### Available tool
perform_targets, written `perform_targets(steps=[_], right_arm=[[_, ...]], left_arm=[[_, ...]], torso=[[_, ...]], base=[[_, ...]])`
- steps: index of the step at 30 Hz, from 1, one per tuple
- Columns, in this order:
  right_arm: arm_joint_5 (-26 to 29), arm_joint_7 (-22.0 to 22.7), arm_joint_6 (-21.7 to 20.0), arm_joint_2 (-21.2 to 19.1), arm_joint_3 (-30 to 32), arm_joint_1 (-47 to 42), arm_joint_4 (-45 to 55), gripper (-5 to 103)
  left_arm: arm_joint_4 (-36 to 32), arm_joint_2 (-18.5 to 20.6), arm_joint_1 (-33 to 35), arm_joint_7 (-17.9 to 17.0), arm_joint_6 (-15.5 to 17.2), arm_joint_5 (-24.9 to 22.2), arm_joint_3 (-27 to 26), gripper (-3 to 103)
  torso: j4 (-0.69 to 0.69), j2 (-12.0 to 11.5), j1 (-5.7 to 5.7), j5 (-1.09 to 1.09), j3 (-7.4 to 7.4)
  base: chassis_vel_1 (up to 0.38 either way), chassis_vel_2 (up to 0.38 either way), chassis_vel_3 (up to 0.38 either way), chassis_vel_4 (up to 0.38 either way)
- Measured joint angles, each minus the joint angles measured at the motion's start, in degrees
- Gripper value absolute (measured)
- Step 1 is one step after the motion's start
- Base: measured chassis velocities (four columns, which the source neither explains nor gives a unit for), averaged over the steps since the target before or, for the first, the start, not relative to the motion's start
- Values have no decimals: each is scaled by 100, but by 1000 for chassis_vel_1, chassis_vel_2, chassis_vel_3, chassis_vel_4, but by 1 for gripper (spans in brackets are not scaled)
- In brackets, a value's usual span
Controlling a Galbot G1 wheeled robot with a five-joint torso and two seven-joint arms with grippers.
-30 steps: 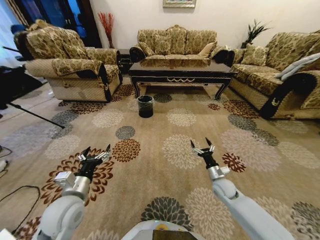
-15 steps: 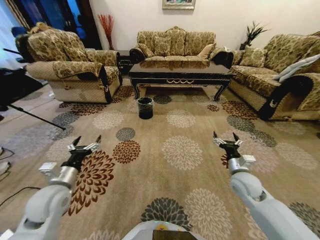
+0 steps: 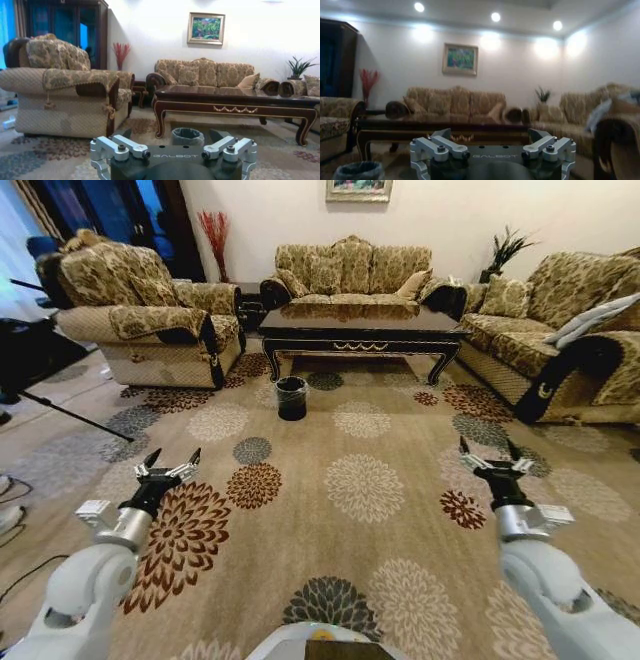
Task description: Move to the front of the table and pick up the trash from the floor, then place it into the trash bin.
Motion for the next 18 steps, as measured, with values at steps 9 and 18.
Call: perform_targets(steps=[9, 18], right_arm=[[-91, -221, 112, 47, 337, -456, 230, 100], [-192, -257, 213, 130, 635, -873, 472, 100]], left_arm=[[-40, -32, -5, -36, 31, -15, 159, 100], [-249, -41, 76, -41, 41, -50, 164, 100]], torso=[[-1, 187, 60, 0, 127], [1, 372, 122, 0, 250]], base=[[0, 0, 0, 0], [0, 0, 0, 0]])
